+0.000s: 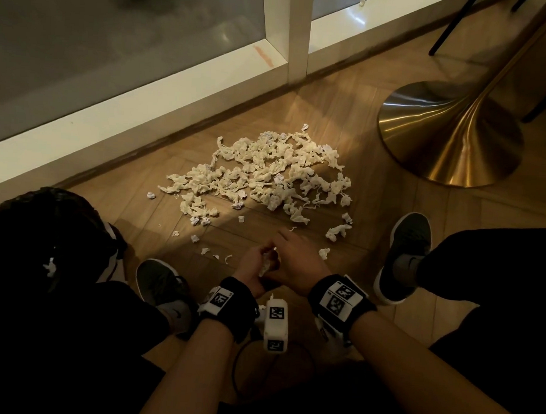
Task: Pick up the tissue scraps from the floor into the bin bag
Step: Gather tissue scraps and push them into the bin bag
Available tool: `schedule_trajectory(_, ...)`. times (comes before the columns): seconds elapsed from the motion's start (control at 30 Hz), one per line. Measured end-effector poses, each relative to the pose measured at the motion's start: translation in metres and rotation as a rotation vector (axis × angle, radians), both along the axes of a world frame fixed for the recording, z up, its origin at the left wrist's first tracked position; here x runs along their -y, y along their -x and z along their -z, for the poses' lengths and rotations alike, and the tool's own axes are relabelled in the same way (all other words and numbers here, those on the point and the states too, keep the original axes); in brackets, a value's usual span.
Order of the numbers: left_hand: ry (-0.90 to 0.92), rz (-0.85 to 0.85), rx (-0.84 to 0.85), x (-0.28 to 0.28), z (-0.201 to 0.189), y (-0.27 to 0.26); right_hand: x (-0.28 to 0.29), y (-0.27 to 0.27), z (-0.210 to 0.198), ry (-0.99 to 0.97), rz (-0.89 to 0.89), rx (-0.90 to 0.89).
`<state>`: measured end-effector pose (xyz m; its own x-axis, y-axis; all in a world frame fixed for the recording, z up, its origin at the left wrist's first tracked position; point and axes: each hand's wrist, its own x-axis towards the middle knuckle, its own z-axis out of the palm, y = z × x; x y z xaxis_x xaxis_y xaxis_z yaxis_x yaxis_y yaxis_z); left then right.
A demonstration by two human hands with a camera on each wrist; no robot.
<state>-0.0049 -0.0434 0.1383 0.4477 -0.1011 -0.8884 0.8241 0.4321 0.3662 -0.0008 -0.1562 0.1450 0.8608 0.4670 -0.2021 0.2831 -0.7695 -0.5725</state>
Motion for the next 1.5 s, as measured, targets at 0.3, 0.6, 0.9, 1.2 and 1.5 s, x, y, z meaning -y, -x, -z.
schedule_trajectory(0.3, -0.084, 0.010, 0.156, 0.019, 0.003, 0.009, 0.003, -0.005, 0.000, -0.172, 0.079, -0.081)
schedule_trajectory(0.6, -0.382, 0.003, 0.225, 0.009, 0.016, 0.001, -0.003, -0.005, -0.002, -0.187, -0.010, 0.033)
schedule_trajectory(0.9, -0.605, 0.075, 0.305, -0.020, 0.020, -0.024, 0.008, -0.019, -0.012, -0.388, 0.039, -0.064)
schedule_trajectory(1.2, -0.879, 0.266, 0.356, -0.091, -0.012, -0.060, 0.018, -0.024, 0.002, -0.320, 0.308, -0.451)
schedule_trajectory(1.5, -0.954, 0.344, 0.287, -0.202, -0.049, -0.069, 0.018, -0.005, 0.033, -0.199, 0.355, -0.625)
